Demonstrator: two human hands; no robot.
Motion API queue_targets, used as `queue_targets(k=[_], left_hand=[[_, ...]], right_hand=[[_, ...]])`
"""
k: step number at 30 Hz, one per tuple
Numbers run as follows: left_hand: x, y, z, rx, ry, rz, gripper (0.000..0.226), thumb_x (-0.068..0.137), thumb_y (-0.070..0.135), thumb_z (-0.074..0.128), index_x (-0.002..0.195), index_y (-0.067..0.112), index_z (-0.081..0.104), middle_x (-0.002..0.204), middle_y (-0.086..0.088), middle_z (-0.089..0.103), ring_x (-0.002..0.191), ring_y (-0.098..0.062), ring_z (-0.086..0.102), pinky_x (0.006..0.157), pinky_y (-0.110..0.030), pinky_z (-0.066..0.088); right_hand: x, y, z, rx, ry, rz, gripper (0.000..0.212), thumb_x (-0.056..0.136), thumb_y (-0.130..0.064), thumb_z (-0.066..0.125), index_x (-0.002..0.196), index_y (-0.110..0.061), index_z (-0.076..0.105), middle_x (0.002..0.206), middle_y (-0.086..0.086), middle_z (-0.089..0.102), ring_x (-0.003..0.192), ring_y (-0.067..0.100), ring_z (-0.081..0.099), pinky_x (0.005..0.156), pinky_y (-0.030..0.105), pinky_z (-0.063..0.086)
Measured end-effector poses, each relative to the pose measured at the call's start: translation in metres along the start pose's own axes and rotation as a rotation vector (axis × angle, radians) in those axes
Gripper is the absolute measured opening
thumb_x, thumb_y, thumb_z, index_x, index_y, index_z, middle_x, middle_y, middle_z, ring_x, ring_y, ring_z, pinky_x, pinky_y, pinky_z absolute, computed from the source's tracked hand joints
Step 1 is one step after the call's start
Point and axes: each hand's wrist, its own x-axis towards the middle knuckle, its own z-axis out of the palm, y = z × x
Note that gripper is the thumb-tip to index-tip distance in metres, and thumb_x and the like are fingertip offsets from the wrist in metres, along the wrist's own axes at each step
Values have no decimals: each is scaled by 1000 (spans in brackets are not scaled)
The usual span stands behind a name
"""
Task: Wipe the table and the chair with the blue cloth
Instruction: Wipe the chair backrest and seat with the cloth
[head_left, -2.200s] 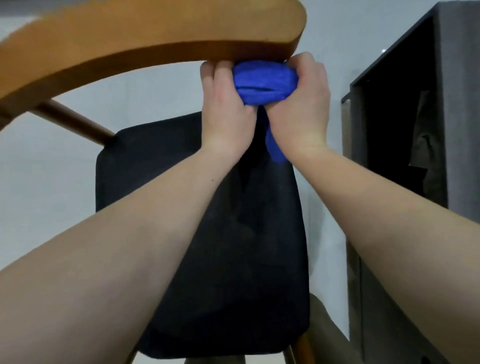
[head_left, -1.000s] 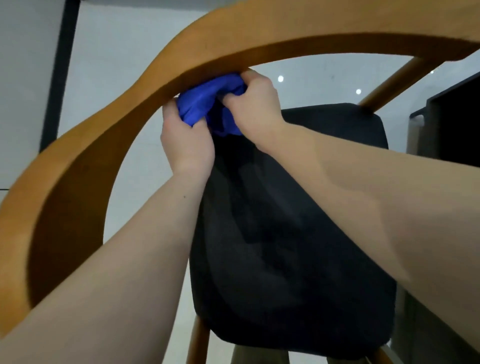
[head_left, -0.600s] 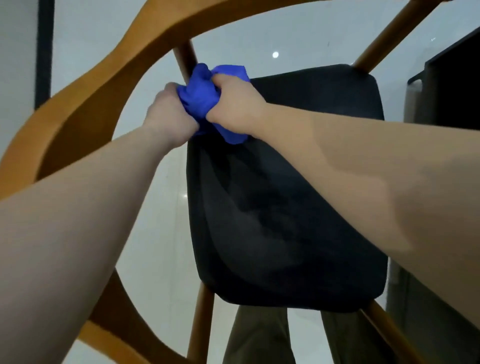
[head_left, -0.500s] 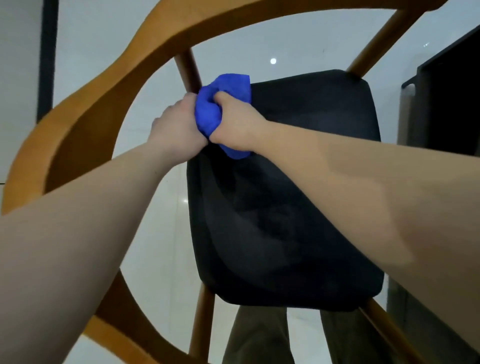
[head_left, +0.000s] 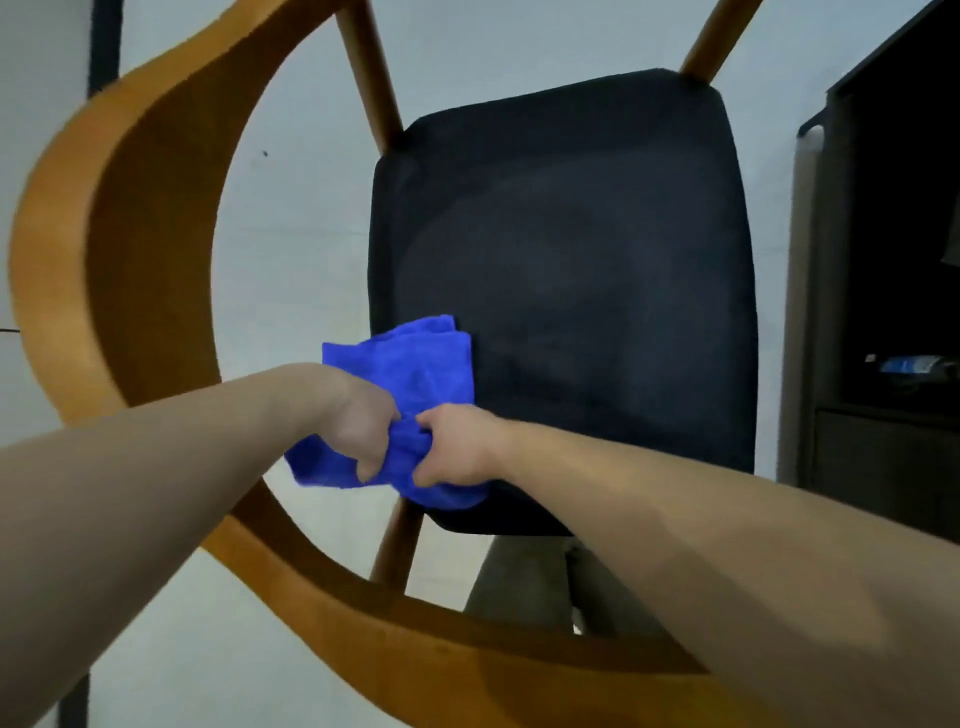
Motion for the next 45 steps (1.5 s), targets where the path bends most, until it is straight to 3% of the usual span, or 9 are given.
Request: queue_targets(k=[6, 11, 16, 23, 26, 30, 34, 41, 45], left_hand=[[9, 24, 51, -171, -106, -43, 50, 85, 26, 69, 131, 22, 51, 130, -6, 54, 117, -27, 54, 90, -33, 48], [-1, 12, 55, -588, -195, -3, 56, 70, 7, 70, 124, 14, 59, 118, -14, 66, 106, -32, 66, 94, -43, 55], [-34, 9, 50, -767, -297, 103, 38, 78, -2, 64, 116, -3, 64, 106, -26, 71, 97, -40, 70, 90, -47, 56], [-53, 37, 20, -606, -56, 201, 34, 78, 9, 71, 111, 10, 65, 99, -11, 75, 94, -28, 73, 88, -45, 58], [-48, 68, 3, -612, 65, 246, 26, 80, 14, 68, 106, 12, 64, 95, -10, 75, 88, -27, 73, 77, -39, 60], [-37, 126, -14, -547, 184, 336, 32, 81, 18, 64, 113, 13, 60, 106, -12, 71, 94, -31, 70, 82, -50, 59], [-29, 187, -25, -385, 329, 396, 25, 84, 25, 61, 106, 17, 55, 100, -7, 66, 94, -27, 66, 65, -34, 57], [-19, 269, -13, -499, 260, 466, 13, 90, 28, 60, 84, 23, 50, 92, -3, 61, 90, -22, 59, 75, -34, 50], [-9, 304, -3, -580, 138, 444, 10, 86, 28, 61, 94, 23, 58, 86, -1, 61, 80, -19, 57, 71, -35, 51]], right_hand=[[-12, 12, 49, 81, -112, 66, 21, 81, -26, 70, 88, -19, 51, 87, 1, 57, 77, 19, 56, 63, 31, 46], [-24, 6, 39, 307, -161, 174, 19, 79, -11, 66, 77, -20, 49, 86, 6, 58, 77, 23, 56, 62, 31, 48], [-45, -4, 19, 559, -342, 236, 26, 81, 4, 61, 101, -13, 61, 107, 11, 65, 100, 26, 63, 79, 33, 54], [-71, 1, -31, 146, -153, 186, 25, 76, -3, 65, 101, -7, 63, 102, 20, 68, 92, 32, 69, 78, 39, 57], [-89, 25, -55, 15, -43, 191, 16, 73, -4, 65, 86, -13, 65, 85, 11, 67, 81, 29, 67, 67, 35, 54], [-120, 70, -80, -109, 44, 252, 18, 72, -8, 65, 76, -25, 64, 75, -2, 63, 75, 23, 62, 65, 32, 49], [-154, 123, -87, -118, 115, 367, 22, 72, -7, 63, 89, -19, 69, 71, -3, 60, 70, 21, 56, 60, 28, 45], [-192, 186, -80, -222, 31, 504, 29, 76, -6, 57, 103, -9, 66, 83, 7, 62, 72, 24, 52, 63, 28, 43], [-208, 208, -69, -290, -112, 565, 34, 79, -6, 55, 111, -7, 66, 76, 4, 57, 78, 26, 54, 69, 30, 45]])
